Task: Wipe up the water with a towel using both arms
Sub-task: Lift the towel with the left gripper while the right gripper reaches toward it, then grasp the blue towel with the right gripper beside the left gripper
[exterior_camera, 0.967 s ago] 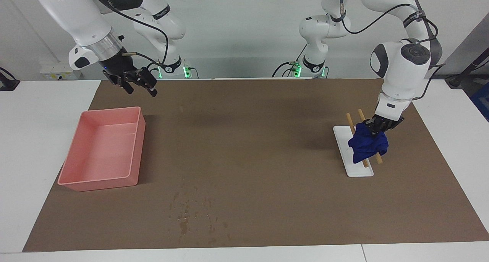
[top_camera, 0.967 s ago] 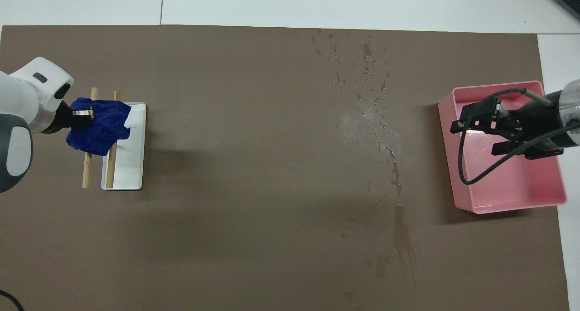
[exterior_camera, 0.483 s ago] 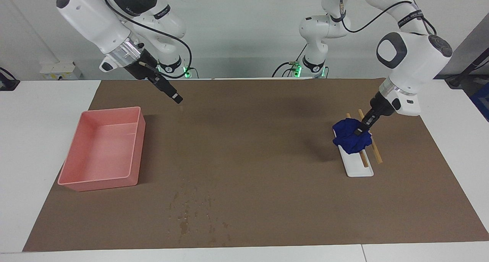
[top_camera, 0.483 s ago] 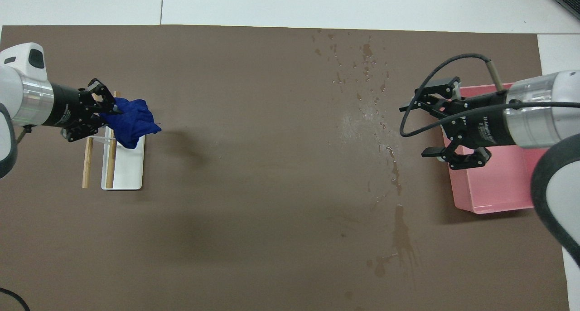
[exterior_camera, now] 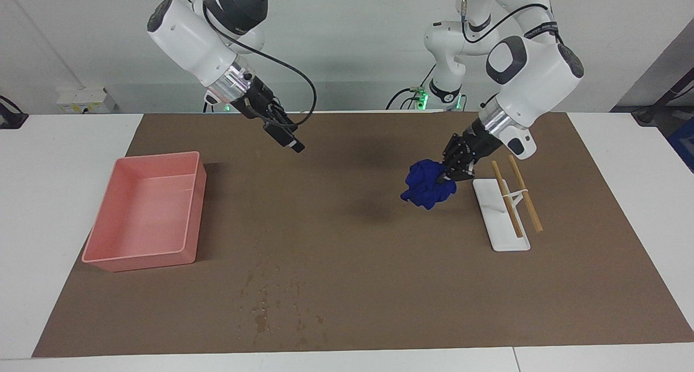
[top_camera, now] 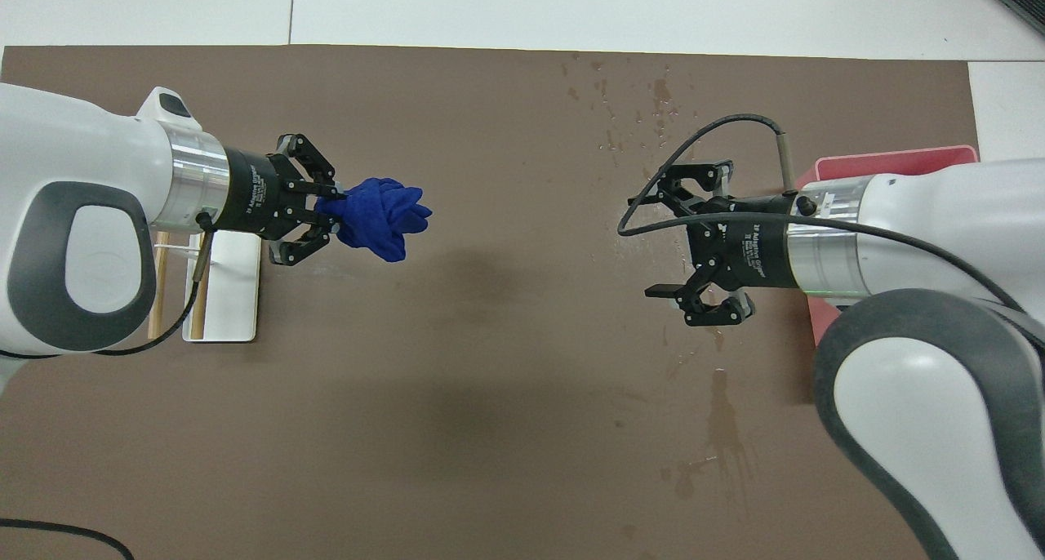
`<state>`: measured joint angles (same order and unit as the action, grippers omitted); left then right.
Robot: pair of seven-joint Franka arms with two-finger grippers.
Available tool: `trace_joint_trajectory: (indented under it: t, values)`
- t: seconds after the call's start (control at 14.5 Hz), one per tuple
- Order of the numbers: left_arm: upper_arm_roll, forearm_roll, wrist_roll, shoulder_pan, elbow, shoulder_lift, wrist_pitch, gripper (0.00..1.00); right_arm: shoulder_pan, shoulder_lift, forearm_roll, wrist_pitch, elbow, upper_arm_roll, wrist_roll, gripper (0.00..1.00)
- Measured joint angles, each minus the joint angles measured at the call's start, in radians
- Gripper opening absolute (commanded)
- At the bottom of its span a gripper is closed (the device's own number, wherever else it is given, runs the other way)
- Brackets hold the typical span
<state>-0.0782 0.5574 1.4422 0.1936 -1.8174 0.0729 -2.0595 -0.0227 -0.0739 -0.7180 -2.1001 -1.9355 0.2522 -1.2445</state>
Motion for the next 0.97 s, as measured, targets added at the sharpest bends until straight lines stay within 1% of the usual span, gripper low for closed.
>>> trace_joint_trajectory:
  t: [0.21,0.28,0.41,0.55,0.97]
  values:
    - [-0.005,0.016,0.121,0.087,0.0,-0.006,-0.082,0.0,-0.075,0.009,-0.047,-0.083,-0.053,-0.001,-0.022,1.0]
    - [-0.006,0.016,0.155,0.122,0.0,-0.007,-0.104,0.0,-0.109,0.011,-0.056,-0.127,-0.072,0.0,-0.051,1.0]
    - [-0.007,0.016,0.209,0.187,0.0,-0.007,-0.126,0.0,-0.171,0.028,-0.138,-0.235,-0.1,0.0,-0.083,1.0]
    - [-0.008,0.016,0.241,0.226,0.0,-0.01,-0.13,0.0,-0.207,0.054,-0.189,-0.322,-0.107,0.0,-0.083,1.0]
    - [-0.007,0.016,0.279,0.275,-0.021,-0.044,-0.125,0.0,-0.211,0.07,-0.201,-0.341,-0.107,-0.004,-0.083,1.0]
